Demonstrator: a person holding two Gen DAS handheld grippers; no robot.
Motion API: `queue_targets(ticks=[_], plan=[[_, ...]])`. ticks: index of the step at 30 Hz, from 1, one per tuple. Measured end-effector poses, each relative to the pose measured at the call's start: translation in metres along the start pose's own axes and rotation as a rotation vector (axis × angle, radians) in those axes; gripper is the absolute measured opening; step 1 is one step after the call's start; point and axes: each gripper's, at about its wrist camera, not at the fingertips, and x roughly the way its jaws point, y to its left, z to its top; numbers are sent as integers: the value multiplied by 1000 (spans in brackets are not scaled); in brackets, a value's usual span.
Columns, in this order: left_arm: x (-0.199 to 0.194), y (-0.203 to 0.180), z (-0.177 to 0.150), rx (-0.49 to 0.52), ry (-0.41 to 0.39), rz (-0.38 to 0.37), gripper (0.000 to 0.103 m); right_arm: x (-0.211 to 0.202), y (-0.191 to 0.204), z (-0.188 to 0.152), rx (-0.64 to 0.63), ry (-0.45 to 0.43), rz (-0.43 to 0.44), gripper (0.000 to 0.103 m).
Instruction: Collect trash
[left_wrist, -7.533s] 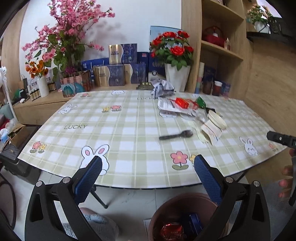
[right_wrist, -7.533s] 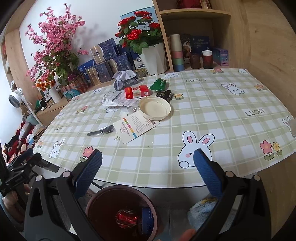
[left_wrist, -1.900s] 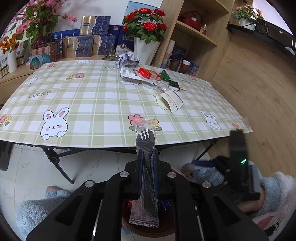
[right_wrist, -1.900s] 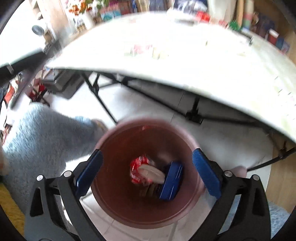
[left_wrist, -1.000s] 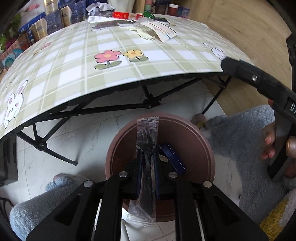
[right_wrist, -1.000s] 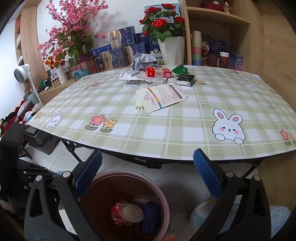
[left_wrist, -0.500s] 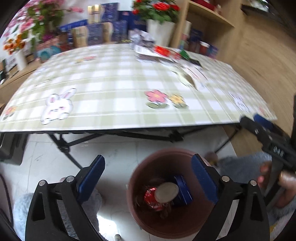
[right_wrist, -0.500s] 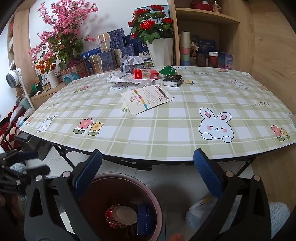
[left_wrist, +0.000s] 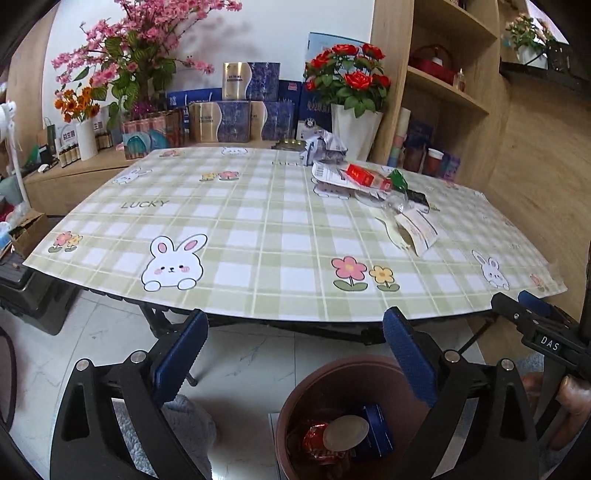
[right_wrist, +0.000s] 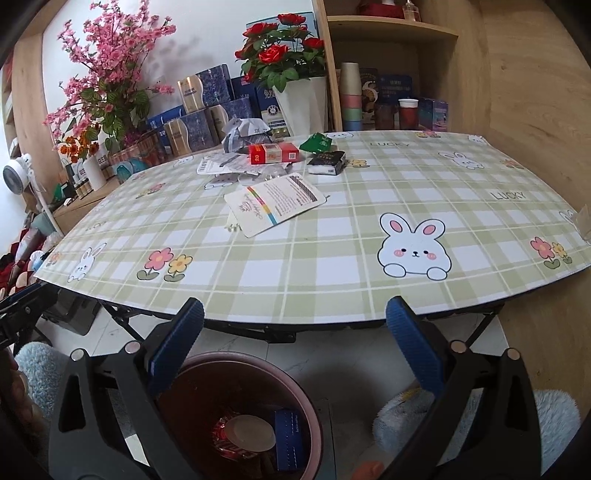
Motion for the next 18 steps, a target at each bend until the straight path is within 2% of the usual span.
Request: queue_targets(ticks=[11,18], plan=[[8,17,21,-48,9,-11,93,4,-7,26,-14,15,-43,97],[25,26,58,-16,12,-45,96,14,-19,52,-13,16,-62,97]])
